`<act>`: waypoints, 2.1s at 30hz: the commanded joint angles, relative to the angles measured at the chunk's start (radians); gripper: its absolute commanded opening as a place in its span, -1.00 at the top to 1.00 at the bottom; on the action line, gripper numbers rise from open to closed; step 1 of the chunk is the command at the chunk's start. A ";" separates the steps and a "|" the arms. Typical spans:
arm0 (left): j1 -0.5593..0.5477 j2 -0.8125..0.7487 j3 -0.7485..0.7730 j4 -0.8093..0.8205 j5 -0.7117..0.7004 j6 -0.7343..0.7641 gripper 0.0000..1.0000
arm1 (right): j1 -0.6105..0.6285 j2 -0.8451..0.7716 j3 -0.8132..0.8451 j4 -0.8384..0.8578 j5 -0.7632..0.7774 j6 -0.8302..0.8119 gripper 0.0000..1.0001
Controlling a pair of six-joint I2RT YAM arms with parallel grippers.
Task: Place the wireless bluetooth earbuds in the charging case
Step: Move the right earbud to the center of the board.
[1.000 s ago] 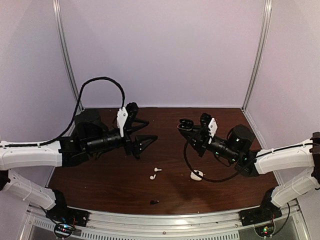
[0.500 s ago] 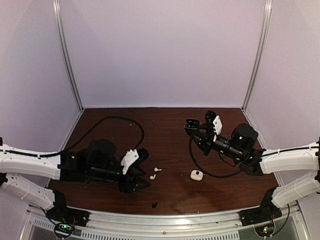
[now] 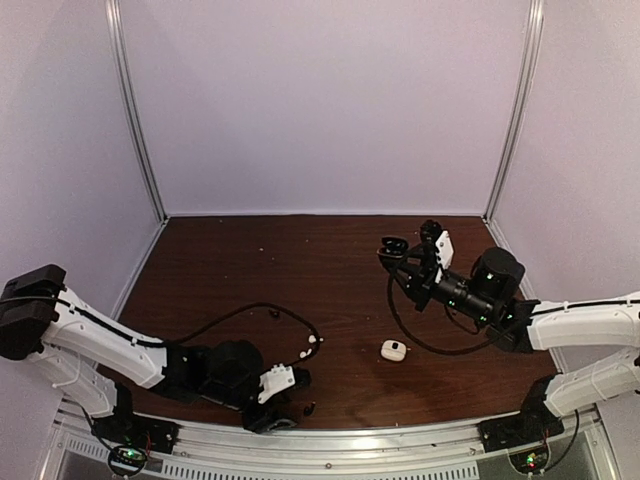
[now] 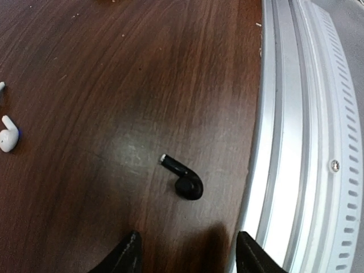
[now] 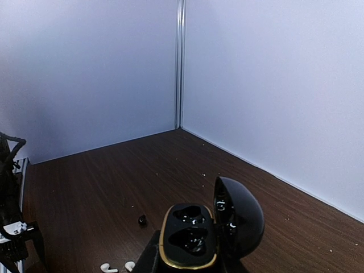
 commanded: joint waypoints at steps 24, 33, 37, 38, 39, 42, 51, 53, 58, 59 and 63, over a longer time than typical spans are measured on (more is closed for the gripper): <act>0.050 0.233 0.124 0.225 -0.062 0.108 0.57 | -0.020 -0.049 -0.028 0.008 -0.002 0.033 1.00; 0.172 0.218 0.125 0.197 -0.103 0.055 0.54 | -0.021 -0.045 -0.026 0.009 -0.007 0.036 1.00; 0.224 0.215 0.115 0.207 -0.081 -0.005 0.51 | -0.020 -0.046 -0.025 0.010 -0.008 0.034 1.00; 0.241 0.214 0.111 0.213 -0.068 -0.017 0.52 | -0.020 -0.047 -0.026 0.011 -0.009 0.034 1.00; 0.245 0.212 0.103 0.223 -0.058 -0.022 0.54 | -0.021 -0.049 -0.026 0.011 -0.009 0.033 1.00; 0.246 0.197 0.073 0.265 -0.002 -0.008 0.52 | -0.020 -0.050 -0.026 0.008 -0.008 0.031 1.00; 0.248 0.199 0.026 0.390 0.043 -0.034 0.32 | -0.020 -0.054 -0.031 0.011 -0.015 0.031 1.00; 0.248 0.203 0.049 0.371 0.030 -0.093 0.33 | -0.020 -0.057 -0.028 0.006 -0.012 0.030 1.00; 0.246 0.203 0.070 0.350 0.044 -0.216 0.33 | -0.021 -0.064 -0.034 0.001 -0.005 0.029 1.00; 0.247 0.206 0.075 0.338 0.033 -0.221 0.33 | -0.020 -0.066 -0.035 0.001 -0.005 0.029 1.00; 0.249 0.261 0.127 0.317 0.074 -0.199 0.29 | -0.020 -0.063 -0.033 -0.002 -0.008 0.028 1.00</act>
